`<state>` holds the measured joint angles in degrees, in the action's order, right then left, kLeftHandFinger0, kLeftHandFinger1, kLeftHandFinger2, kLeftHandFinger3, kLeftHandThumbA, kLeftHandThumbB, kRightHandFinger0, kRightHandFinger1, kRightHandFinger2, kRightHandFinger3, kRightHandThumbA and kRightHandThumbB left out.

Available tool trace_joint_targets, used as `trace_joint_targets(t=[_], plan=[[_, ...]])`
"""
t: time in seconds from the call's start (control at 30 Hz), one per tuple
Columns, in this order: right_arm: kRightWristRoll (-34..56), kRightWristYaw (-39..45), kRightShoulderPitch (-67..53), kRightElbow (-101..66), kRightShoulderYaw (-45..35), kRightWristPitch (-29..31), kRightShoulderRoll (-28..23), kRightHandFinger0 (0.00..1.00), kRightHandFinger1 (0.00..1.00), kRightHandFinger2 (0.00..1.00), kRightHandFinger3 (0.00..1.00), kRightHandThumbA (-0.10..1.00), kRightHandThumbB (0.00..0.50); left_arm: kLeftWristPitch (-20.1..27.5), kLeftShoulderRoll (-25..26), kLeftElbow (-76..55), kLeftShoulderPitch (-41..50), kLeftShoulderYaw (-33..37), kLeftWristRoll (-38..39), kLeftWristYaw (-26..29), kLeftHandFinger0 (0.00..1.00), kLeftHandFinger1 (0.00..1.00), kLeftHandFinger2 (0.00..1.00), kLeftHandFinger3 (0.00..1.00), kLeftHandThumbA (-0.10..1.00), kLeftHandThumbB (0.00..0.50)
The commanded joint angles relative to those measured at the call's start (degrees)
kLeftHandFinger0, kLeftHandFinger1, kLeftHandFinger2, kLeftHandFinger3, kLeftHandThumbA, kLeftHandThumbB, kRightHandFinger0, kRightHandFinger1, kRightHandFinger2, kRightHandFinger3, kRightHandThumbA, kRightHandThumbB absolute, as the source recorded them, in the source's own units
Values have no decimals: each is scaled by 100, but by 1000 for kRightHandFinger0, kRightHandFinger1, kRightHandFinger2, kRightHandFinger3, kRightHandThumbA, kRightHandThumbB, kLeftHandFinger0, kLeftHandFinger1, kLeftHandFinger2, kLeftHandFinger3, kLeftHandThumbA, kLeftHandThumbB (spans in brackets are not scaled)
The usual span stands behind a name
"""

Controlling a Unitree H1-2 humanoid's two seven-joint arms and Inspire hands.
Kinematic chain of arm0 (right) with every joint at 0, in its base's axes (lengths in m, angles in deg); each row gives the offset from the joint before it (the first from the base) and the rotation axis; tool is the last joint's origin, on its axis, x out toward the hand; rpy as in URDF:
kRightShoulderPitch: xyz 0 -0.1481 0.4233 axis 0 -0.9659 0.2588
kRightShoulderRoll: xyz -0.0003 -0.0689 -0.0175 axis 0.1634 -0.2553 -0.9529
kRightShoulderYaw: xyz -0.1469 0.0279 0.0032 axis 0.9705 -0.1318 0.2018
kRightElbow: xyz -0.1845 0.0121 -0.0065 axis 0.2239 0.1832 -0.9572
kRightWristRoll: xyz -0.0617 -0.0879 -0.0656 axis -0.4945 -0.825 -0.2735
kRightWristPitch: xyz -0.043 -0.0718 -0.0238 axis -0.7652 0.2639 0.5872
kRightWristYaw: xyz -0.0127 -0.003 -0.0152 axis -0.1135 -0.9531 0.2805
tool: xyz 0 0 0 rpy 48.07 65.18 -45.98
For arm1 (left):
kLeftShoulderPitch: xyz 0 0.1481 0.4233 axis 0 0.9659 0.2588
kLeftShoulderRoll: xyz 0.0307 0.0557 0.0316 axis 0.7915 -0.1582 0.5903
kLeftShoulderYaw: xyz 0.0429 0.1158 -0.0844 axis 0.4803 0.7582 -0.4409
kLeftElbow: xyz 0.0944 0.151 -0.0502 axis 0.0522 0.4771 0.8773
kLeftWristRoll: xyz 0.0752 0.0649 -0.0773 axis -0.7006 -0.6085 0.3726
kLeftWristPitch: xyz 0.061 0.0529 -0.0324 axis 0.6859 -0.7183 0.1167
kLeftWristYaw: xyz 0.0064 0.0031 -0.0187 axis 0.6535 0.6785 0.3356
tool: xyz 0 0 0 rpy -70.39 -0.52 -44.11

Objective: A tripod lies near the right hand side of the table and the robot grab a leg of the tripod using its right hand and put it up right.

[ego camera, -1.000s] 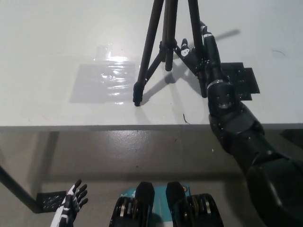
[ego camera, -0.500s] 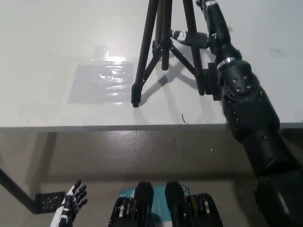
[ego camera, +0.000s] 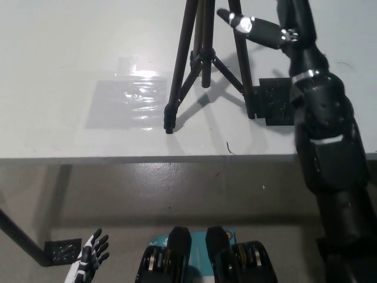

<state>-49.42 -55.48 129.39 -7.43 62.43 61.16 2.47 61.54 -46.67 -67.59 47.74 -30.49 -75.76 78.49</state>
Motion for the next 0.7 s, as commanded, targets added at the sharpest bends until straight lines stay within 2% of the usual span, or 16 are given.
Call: trace_joint_targets(t=[0.0,0.03,0.07,0.13,0.17,0.2,0.27,0.3,0.33,0.37,0.4,0.43,0.5,0.57,0.67], plan=[[413,411,-637,-4756,127,-1094,-415,1000,1000,1000,1000,1000,500,308,51,-165,105,21,25,-78,1000,1000,1000,1000,1000,75],[331,342,-892,-5174,141,-1208,-324,1000,1000,1000,1000,1000,500,320,54,-169,110,21,31,-84,1000,1000,1000,1000,1000,80],[153,312,-1370,-5501,197,-549,-256,1000,1000,1000,1000,1000,496,282,56,-191,84,14,71,-100,1000,1000,1000,1000,1000,98],[-139,267,-1887,-5732,230,169,-163,1000,1000,1000,1000,1000,496,279,70,-191,27,28,73,-122,1000,1000,1000,1000,1000,92],[-124,294,-2100,-5861,252,321,-199,1000,1000,1000,1000,1000,499,235,70,-178,-77,40,103,-149,1000,1000,1000,1000,1000,102],[174,349,-2461,-6066,418,488,-249,1000,1000,1000,1000,800,490,189,83,-158,-223,55,130,-185,1000,1000,1000,1000,1000,120],[-102,344,-3067,-6394,600,602,-48,1000,1000,1000,1000,784,500,140,107,-225,-241,91,136,-237,1000,1000,1000,1000,1000,136],[-688,387,-3807,-6694,801,580,237,1000,1000,1000,1000,826,500,140,121,-314,-230,105,197,-289,1000,1000,1000,1000,1000,128],[-735,430,-4125,-6767,928,607,247,1000,1000,1000,1000,798,472,150,125,-328,-233,114,190,-296,1000,1000,1000,1000,1000,144],[-768,398,-4719,-6604,1141,990,267,1000,1000,1000,1000,809,401,291,152,-344,-265,146,115,-307,1000,1000,1000,1000,1000,145],[-712,338,-4843,-6357,1226,1171,297,1000,1000,1000,1000,886,374,290,162,-356,-329,144,129,-316,1000,1000,1000,1000,1000,152],[-753,318,-5049,-6042,1214,1148,239,1000,1000,1000,1000,1000,432,231,161,-424,-342,144,158,-324,1000,1000,1000,1000,1000,154],[-950,-30,-5340,-5197,1139,1528,148,1000,1000,1000,1000,1000,369,216,153,-511,-306,160,169,-332,1000,1000,1000,1000,1000,164],[-893,-325,-5422,-4675,1228,1574,60,1000,1000,1000,1000,1000,346,198,167,-554,-338,171,190,-350,1000,1000,1000,1000,1000,155],[-456,-354,-5769,-3718,1031,1574,198,1000,1000,1000,1000,1000,399,211,147,-644,-265,195,184,-316,1000,1000,1000,1000,1000,138]])
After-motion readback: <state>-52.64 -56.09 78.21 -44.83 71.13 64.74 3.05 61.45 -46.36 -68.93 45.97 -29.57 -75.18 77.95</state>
